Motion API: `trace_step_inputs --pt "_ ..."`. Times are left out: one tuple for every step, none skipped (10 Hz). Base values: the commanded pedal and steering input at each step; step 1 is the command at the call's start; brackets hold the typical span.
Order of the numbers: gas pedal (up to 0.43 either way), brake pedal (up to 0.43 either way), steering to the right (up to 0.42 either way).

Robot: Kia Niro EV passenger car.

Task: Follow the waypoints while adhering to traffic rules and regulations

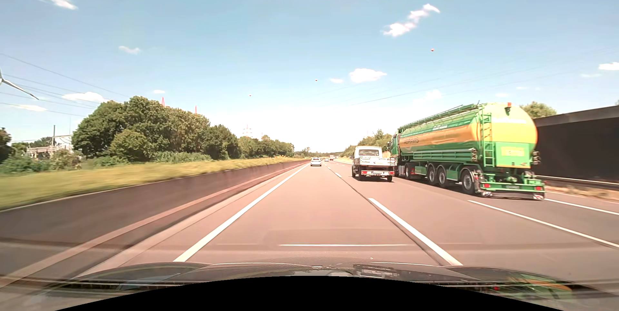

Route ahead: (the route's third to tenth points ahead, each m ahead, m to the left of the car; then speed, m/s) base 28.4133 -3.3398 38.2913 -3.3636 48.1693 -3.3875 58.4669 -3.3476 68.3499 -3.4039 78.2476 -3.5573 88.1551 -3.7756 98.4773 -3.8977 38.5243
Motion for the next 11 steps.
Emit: trace_step_inputs --pt "0.197 0.0 0.001" --pt "0.197 0.0 0.001" --pt "0.197 0.0 0.001" --pt "0.157 0.0 0.0" --pt "0.157 0.0 -0.001" --pt "0.157 0.0 -0.001" --pt "0.169 0.0 -0.001" --pt "0.177 0.0 -0.001" --pt "0.189 0.0 -0.001" --pt "0.189 0.0 -0.001" --pt "0.189 0.0 -0.001"
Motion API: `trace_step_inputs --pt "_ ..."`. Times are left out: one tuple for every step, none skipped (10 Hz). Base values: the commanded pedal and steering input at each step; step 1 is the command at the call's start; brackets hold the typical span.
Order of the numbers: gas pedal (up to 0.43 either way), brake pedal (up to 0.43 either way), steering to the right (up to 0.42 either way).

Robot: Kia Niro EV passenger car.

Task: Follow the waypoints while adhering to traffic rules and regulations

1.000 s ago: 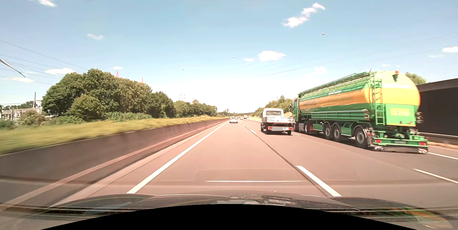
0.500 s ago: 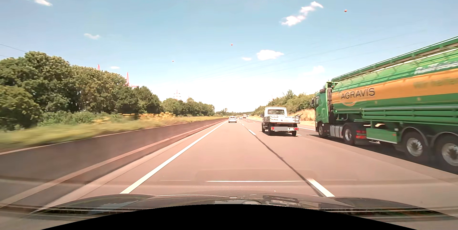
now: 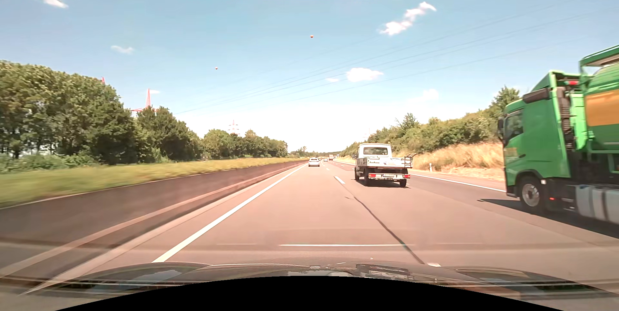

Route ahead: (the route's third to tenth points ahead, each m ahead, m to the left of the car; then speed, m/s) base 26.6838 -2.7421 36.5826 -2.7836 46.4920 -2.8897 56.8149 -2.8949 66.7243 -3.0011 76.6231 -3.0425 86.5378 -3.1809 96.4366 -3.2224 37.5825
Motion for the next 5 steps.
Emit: trace_step_inputs --pt "0.189 0.0 -0.001" --pt "0.189 0.0 -0.001" --pt "0.189 0.0 -0.001" --pt "0.189 0.0 -0.001" --pt "0.189 0.0 -0.001"
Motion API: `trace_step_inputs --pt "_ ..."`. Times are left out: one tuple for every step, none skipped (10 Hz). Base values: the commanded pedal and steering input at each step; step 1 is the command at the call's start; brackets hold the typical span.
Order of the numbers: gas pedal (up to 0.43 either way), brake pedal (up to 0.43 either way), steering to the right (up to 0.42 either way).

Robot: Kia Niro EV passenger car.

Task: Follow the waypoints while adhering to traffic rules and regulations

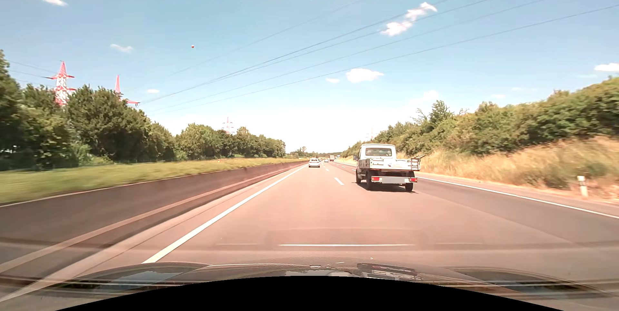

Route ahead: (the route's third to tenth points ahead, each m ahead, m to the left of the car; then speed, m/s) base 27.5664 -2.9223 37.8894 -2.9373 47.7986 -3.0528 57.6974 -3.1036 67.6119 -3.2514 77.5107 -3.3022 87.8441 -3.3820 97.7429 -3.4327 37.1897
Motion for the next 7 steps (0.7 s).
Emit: trace_step_inputs --pt "0.189 0.0 -0.001" --pt "0.197 0.0 -0.001" --pt "0.189 0.0 -0.001" --pt "0.189 0.0 -0.001" --pt "0.157 0.0 -0.001" --pt "0.138 0.0 -0.001" --pt "0.11 0.0 -0.001"
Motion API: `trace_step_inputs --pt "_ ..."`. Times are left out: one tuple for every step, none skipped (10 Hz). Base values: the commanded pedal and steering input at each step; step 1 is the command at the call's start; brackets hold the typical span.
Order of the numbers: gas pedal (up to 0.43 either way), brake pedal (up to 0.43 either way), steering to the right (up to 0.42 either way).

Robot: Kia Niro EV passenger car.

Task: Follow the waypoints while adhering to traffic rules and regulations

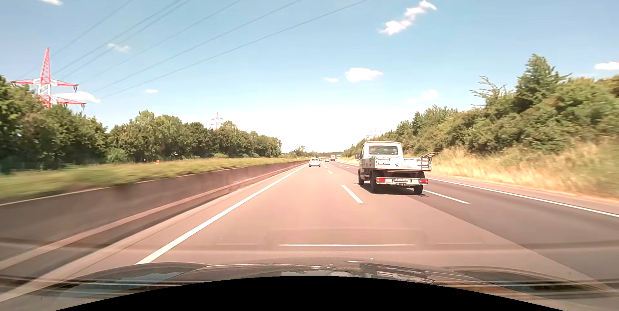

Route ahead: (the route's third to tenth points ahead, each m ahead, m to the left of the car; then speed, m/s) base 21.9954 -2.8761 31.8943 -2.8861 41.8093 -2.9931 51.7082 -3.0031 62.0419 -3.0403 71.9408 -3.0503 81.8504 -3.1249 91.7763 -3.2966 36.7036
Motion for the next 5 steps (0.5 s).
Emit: trace_step_inputs --pt "0.059 0.0 -0.001" --pt "0.047 0.0 -0.001" --pt "0.047 0.0 -0.001" --pt "0.059 0.0 -0.001" --pt "0.059 0.0 -0.001"
